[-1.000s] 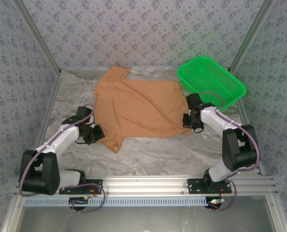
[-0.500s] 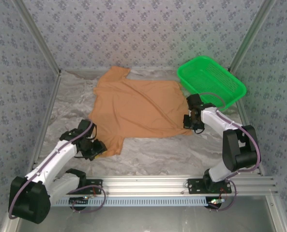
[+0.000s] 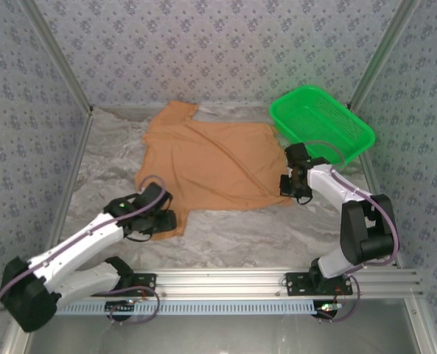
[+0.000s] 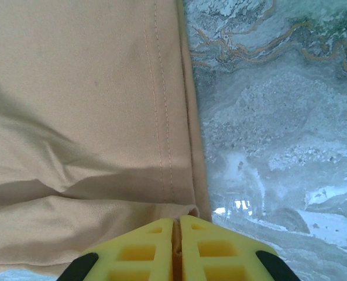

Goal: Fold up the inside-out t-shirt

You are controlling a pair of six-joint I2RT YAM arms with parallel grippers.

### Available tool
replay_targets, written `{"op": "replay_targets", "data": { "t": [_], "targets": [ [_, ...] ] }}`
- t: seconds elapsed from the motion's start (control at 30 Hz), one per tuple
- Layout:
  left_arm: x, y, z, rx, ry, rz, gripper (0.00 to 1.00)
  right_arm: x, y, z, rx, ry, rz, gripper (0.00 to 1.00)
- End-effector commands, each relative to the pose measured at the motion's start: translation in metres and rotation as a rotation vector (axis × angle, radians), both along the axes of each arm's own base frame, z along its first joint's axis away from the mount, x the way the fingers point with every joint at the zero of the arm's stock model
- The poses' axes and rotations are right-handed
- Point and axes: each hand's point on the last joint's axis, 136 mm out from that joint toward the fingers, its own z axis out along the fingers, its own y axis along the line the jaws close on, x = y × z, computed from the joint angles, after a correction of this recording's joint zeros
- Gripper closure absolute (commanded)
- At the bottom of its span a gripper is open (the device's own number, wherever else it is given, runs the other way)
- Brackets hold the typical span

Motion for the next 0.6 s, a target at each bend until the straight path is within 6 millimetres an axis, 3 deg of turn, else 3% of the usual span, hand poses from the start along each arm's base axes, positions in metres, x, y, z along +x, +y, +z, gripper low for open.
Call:
{"op": "replay_targets", "data": {
  "t": [0.0, 0.07, 0.13, 0.23, 0.4, 0.57],
  "targets": [
    [0.007, -0.022, -0.002, 0.076, -0.054, -0.147, 0.46, -0.013, -0.008, 0.002, -0.022, 0.02, -0.002, 0.88],
    [0.003, -0.026, -0.014, 0.115, -0.018, -0.173, 0.46, -0.016, -0.01, 0.003, -0.019, 0.019, -0.009, 0.88],
    [0.002, -0.014, -0.022, 0.18, 0.013, -0.11, 0.46, -0.018, -0.01, 0.004, -0.017, 0.017, -0.012, 0.88],
    [0.001, 0.001, -0.018, 0.215, 0.013, -0.033, 0.46, -0.018, -0.01, 0.006, -0.014, 0.009, -0.017, 0.88],
    [-0.006, 0.038, -0.01, 0.186, 0.02, 0.157, 0.47, -0.02, -0.01, 0.004, -0.009, 0.012, -0.017, 0.88],
    [-0.022, 0.06, -0.034, 0.036, 0.124, 0.336, 0.48, -0.02, -0.009, 0.004, -0.007, 0.012, -0.012, 0.88]
  ]
}}
